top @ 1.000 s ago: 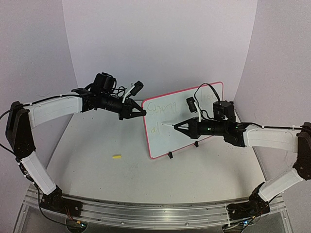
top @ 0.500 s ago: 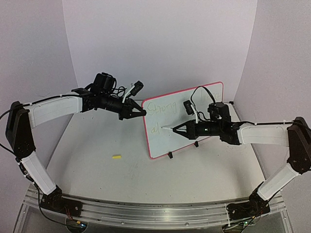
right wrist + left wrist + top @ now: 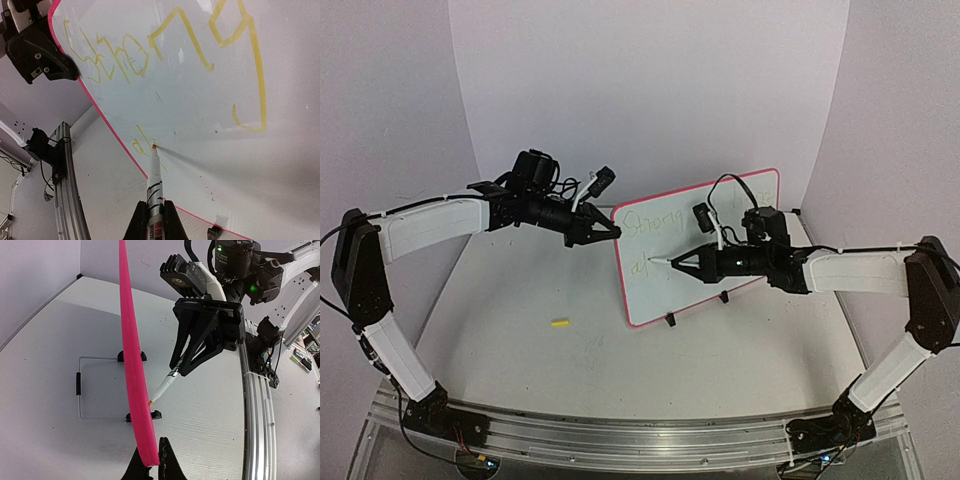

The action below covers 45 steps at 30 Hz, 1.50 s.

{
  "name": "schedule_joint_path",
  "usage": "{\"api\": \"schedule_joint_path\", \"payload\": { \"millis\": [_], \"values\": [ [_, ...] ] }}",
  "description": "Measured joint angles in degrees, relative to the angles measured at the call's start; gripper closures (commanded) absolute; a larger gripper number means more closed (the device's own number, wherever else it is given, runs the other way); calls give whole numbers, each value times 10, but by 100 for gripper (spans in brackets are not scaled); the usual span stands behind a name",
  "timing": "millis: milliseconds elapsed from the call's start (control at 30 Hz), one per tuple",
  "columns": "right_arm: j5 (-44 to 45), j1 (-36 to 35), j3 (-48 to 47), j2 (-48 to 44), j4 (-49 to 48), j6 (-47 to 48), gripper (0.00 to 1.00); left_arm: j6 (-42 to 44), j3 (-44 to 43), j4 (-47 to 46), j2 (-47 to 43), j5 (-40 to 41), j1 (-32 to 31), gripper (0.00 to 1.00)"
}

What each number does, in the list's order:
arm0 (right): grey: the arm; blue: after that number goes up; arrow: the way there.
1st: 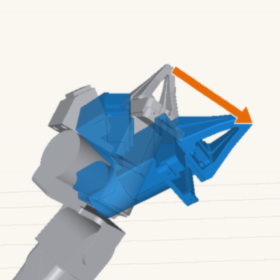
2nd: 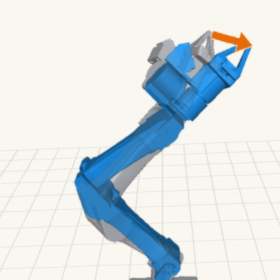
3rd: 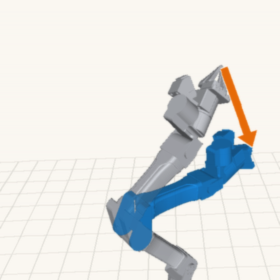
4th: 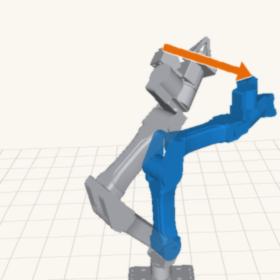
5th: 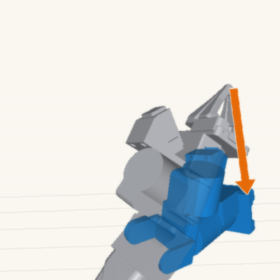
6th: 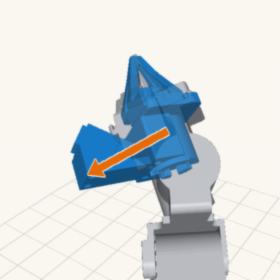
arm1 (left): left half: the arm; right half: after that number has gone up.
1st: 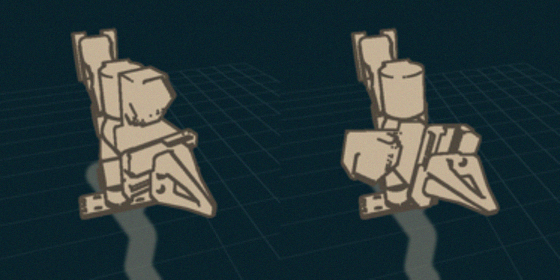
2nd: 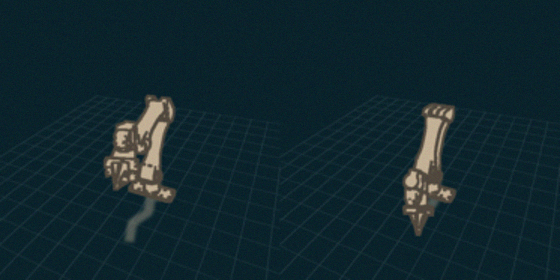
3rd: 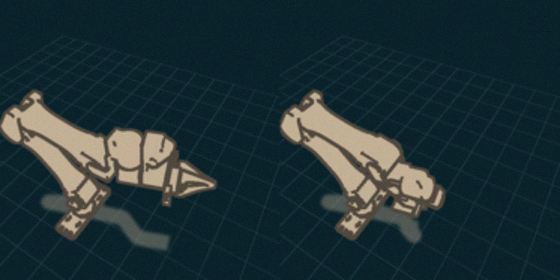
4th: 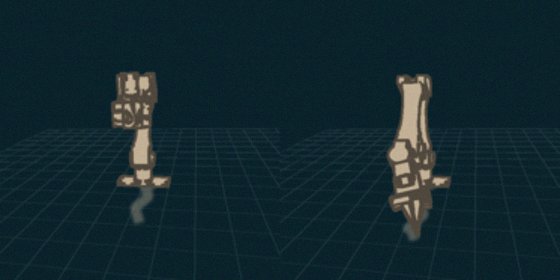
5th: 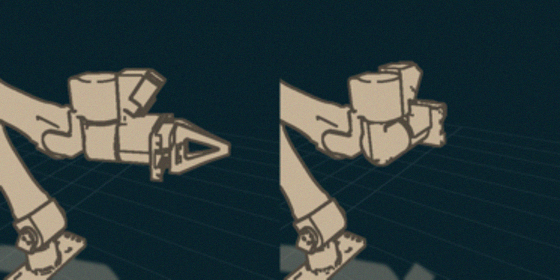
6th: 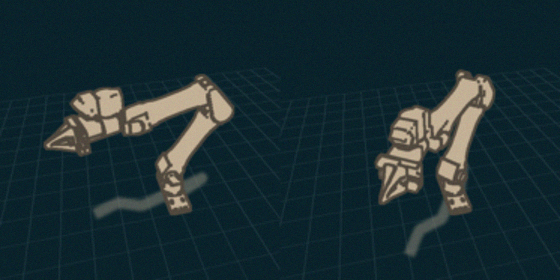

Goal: Write a sentence on the whiteboard

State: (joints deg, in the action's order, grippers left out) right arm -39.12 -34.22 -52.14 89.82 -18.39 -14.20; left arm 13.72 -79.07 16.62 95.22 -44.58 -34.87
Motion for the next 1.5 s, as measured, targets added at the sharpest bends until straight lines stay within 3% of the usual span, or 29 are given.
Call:
{"api": "schedule_joint_path", "payload": {
  "millis": [1500],
  "values": [
    [64, -2, 49, -27, 4, 2, 100, 0, 0, 0, 0, 0, 0, 100]
  ]
}}
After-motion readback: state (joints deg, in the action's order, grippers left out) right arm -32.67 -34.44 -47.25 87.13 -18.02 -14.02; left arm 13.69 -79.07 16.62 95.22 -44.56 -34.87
